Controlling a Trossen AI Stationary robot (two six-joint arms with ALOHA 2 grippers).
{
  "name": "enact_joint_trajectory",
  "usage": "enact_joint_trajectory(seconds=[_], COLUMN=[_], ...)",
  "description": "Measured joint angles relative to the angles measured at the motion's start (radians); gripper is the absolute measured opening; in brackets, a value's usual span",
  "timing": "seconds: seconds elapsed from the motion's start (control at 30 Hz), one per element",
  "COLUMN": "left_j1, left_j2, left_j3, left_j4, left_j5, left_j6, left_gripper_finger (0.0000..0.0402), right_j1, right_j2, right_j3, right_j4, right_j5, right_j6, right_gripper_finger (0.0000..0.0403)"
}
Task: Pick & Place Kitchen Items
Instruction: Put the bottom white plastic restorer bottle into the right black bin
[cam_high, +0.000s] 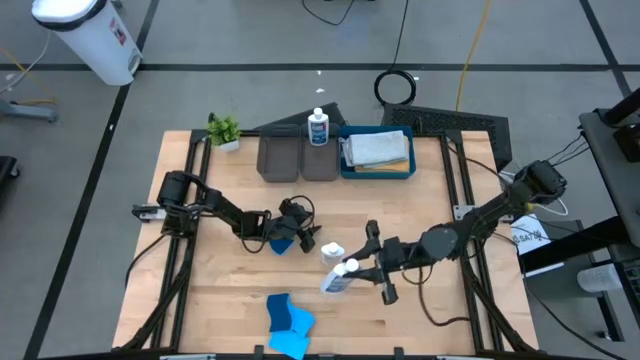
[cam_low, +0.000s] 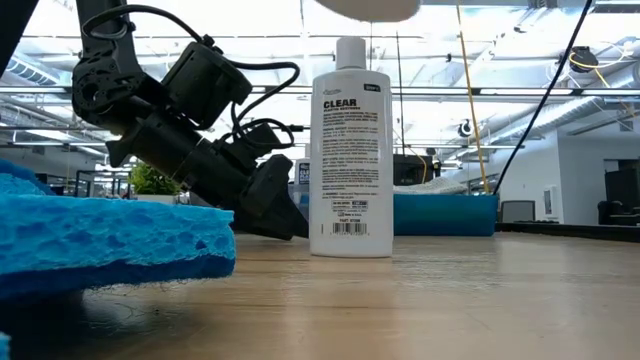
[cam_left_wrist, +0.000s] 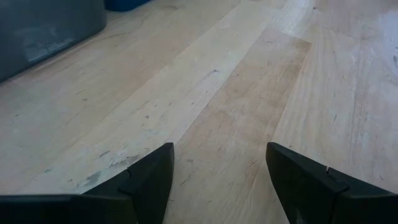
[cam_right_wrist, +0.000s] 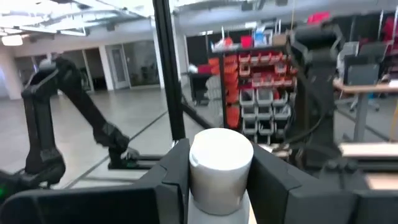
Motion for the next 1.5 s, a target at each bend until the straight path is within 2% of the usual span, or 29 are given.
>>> enact_joint_trajectory(seconds=[0.23,0.33,0.53,0.7,0.8,0.9,1.0,1.13,1.27,1.4,1.5], left_j1=[0.000,0.003,0.013,0.010,-0.004,-0.015,-0.022,-0.022,-0.023,-0.023,-0.023], left_j2=[-0.007,-0.084,-0.435,-0.765,-0.936,-1.093,-1.216,-1.355,-1.482,-1.595,-1.661], left_j3=[0.000,-0.004,-0.001,0.000,0.000,-0.001,-0.034,-0.132,-0.258,-0.385,-0.450], left_j4=[-0.002,-0.061,-0.377,-0.640,-0.795,-0.906,-0.943,-0.936,-0.912,-0.793,-0.726], left_j5=[0.002,0.034,0.040,0.046,0.112,0.148,0.149,0.162,0.159,0.187,0.203], left_j6=[-0.015,0.012,0.160,0.283,0.371,0.382,0.383,0.396,0.364,0.369,0.395], left_gripper_finger=[0.0257,0.0257,0.0257,0.0257,0.0257,0.0257,0.0257,0.0257,0.0257,0.0257,0.0257], right_j1=[-0.063,-0.122,-0.264,-0.458,-0.591,-0.721,-0.834,-0.928,-0.975,-0.991,-1.003], right_j2=[-0.076,-0.097,-0.168,-0.214,-0.216,-0.201,-0.159,-0.080,0.019,0.127,0.204], right_j3=[0.001,0.001,0.001,0.002,0.002,0.002,0.002,0.027,0.098,0.181,0.226], right_j4=[0.047,0.042,0.002,-0.064,-0.075,-0.063,-0.028,0.016,-0.016,-0.070,-0.091], right_j5=[-0.016,-0.071,-0.186,-0.269,-0.351,-0.456,-0.541,-0.590,-0.634,-0.697,-0.703], right_j6=[-0.068,-0.067,-0.070,-0.059,-0.016,0.044,0.089,0.119,0.119,0.088,0.029], right_gripper_finger=[0.0086,0.0091,0.0093,0.0086,0.0091,0.0093,0.0089,0.0090,0.0090,0.0090,0.0090])
